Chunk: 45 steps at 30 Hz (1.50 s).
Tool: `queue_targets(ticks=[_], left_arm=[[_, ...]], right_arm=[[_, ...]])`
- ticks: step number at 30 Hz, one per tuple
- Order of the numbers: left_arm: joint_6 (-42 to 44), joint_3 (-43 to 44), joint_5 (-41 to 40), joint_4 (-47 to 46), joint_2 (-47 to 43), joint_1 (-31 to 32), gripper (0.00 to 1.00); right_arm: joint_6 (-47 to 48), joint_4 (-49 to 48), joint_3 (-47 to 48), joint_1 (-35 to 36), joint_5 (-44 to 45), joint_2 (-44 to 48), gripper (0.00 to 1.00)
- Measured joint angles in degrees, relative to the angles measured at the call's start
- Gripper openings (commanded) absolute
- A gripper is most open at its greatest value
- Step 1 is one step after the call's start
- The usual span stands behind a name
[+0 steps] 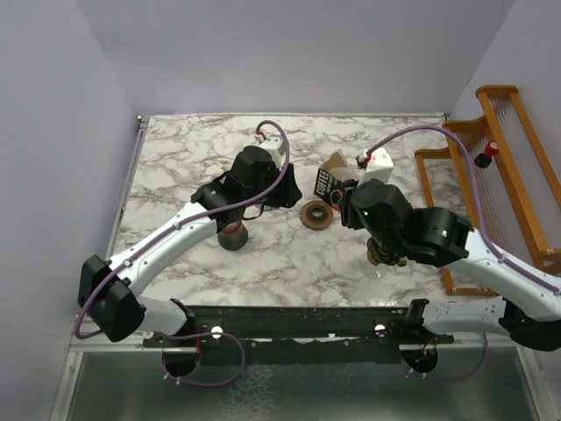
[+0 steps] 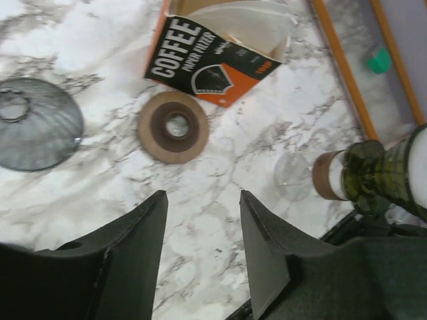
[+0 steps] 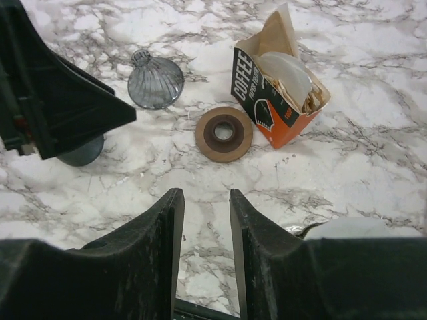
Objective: Place the coffee filter in the dripper
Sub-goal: Pick up the coffee server from the center of the board.
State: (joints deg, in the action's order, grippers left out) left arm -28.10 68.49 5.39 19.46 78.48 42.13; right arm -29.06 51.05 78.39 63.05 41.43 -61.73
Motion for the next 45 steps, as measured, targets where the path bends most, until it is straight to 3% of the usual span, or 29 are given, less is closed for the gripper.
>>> queue_targets(ticks=[7,16,20,30,45], left_arm=[[7.19,0.94,-8.87,9.31,-5.95,-2.60,0.59],[12.76,0.44,-25.05,17.40,-13.33,-3.96,0.63],[13.64,-1.66,-28.33,19.63,-14.53,-5.40,0.63],[13.57,-8.83,-26.77,21.40,-14.34,-15.85,0.55],[12.24,-13.18,-16.41,20.85,-10.95,-20.44,0.36]], right_arm=[[1.79,-1.73,1.25,0.00,-1.31,-6.84,0.46],[3.82,-3.67,2.29,-1.05,-5.42,-14.34,0.47],[4.52,-3.96,2.80,-1.92,-7.54,-18.12,0.48],[5.16,-5.25,2.89,-2.99,-10.43,-20.13,0.48],[5.38,-6.56,0.28,-4.31,-11.32,-20.11,0.48]])
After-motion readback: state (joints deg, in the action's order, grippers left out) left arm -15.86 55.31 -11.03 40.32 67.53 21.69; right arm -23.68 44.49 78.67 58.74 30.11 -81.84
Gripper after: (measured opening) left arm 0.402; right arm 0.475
